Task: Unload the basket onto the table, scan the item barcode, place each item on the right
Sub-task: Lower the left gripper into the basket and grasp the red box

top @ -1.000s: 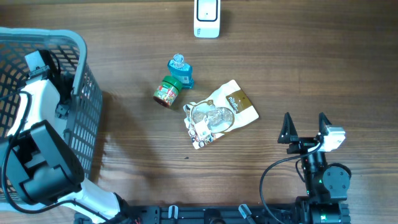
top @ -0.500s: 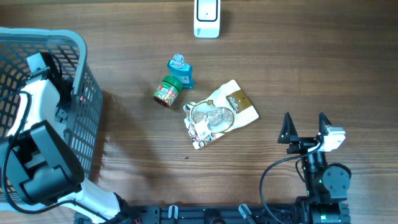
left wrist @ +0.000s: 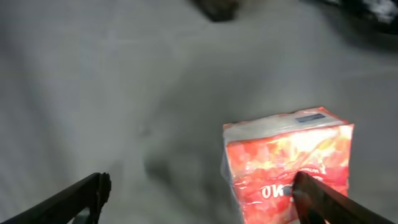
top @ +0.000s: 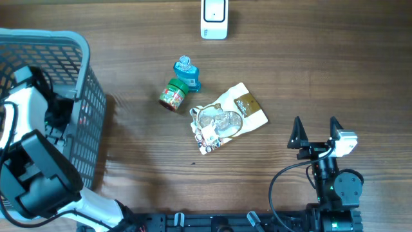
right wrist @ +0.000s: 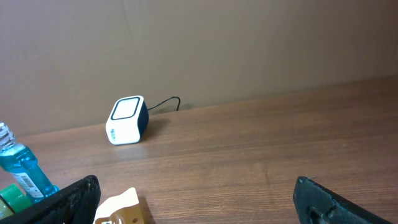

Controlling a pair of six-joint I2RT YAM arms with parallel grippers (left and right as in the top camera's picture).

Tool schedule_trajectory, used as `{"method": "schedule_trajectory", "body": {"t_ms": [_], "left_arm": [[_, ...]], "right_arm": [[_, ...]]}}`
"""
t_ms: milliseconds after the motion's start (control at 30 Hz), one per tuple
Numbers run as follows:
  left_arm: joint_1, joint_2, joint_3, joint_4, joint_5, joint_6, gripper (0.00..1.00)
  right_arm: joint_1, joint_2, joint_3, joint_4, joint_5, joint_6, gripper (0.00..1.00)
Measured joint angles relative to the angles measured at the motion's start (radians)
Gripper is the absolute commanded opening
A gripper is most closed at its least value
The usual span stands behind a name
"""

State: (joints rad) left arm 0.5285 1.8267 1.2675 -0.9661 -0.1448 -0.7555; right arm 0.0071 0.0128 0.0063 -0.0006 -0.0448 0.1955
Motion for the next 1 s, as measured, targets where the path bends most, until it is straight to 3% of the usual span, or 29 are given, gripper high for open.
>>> {"method": "schedule_trajectory", "body": {"t_ms": [133, 533, 1000], "left_arm": [[0.01, 0.0, 0.0, -0.006, 0.012, -0.014, 1.0], [-0.016, -0.003, -0.004, 0.055, 0.026, -0.029, 1.0], [-0.016, -0.005, -0.014, 0.136, 0.158, -0.029, 1.0]], "right_arm": [[0.0, 0.0, 0.0, 0.0, 0.0, 0.0, 1.0], [0.0, 0.0, 0.0, 0.0, 0.0, 0.0, 1.0], [0.0, 0.0, 0.0, 0.0, 0.0, 0.0, 1.0]]}}
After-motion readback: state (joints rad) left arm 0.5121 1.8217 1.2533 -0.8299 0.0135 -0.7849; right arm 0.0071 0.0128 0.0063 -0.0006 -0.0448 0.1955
